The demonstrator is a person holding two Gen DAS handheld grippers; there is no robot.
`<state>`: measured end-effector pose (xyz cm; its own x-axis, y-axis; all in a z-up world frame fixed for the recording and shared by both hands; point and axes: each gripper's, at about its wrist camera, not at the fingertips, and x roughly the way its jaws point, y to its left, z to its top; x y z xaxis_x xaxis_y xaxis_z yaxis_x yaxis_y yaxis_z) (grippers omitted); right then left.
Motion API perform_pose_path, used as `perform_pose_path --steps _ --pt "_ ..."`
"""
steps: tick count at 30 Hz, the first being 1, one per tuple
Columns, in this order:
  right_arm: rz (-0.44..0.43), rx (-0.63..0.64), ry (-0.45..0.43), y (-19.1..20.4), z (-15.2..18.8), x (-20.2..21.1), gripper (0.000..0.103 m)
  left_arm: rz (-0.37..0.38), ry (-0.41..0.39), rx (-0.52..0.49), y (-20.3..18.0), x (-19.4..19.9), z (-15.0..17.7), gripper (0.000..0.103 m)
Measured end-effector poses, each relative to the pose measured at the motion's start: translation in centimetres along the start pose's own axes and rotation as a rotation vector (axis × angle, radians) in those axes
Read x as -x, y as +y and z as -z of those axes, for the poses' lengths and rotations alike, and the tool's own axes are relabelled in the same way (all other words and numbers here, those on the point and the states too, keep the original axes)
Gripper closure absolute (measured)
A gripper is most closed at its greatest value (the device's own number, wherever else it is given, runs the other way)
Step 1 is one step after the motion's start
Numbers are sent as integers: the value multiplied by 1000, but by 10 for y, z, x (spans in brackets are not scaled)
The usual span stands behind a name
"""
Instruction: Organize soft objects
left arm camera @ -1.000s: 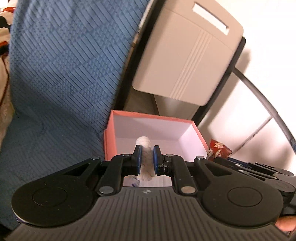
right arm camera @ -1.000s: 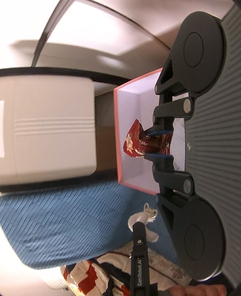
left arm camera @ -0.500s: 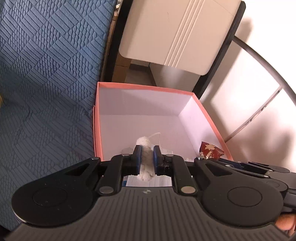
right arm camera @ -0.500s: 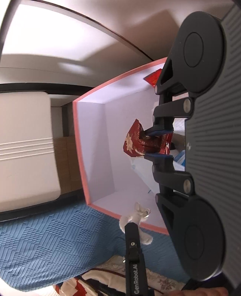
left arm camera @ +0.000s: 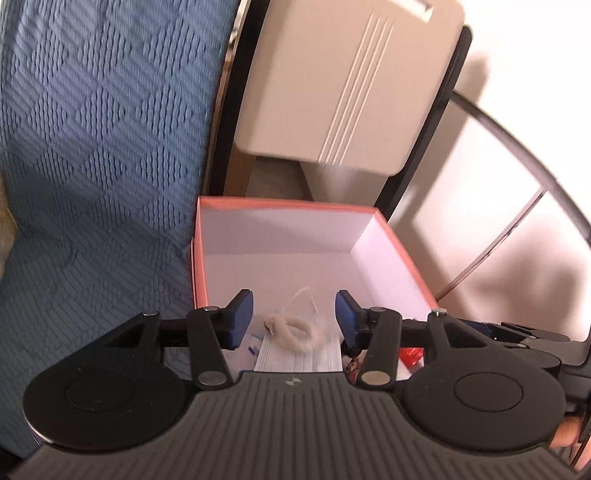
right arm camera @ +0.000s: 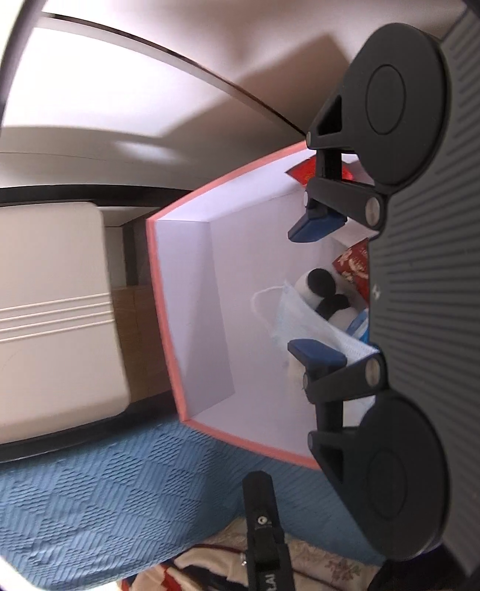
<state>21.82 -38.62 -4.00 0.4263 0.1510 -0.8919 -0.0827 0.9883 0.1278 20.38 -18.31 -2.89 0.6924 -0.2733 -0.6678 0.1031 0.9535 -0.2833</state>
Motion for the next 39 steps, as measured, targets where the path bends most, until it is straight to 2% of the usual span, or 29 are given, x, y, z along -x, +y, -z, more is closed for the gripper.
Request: perform_pose_path --steps 7,15,23,28,34,39 --pt "-41 2 -98 14 -24 49 43 10 -91 -19 -8 53 -19 47" --pt "-47 7 -162 37 -28 105 43 28 -159 -39 -7 109 -20 47" --pt "-20 2 -190 51 2 141 43 34 -179 -78 -1 151 -3 47" --pt "16 -9 -210 59 19 154 43 22 -188 -91 6 162 10 47" --pt "41 -30 -209 65 37 168 43 36 -180 -104 9 174 26 47" --pt "58 -17 -173 72 56 170 43 53 -169 -92 17 179 39 47"
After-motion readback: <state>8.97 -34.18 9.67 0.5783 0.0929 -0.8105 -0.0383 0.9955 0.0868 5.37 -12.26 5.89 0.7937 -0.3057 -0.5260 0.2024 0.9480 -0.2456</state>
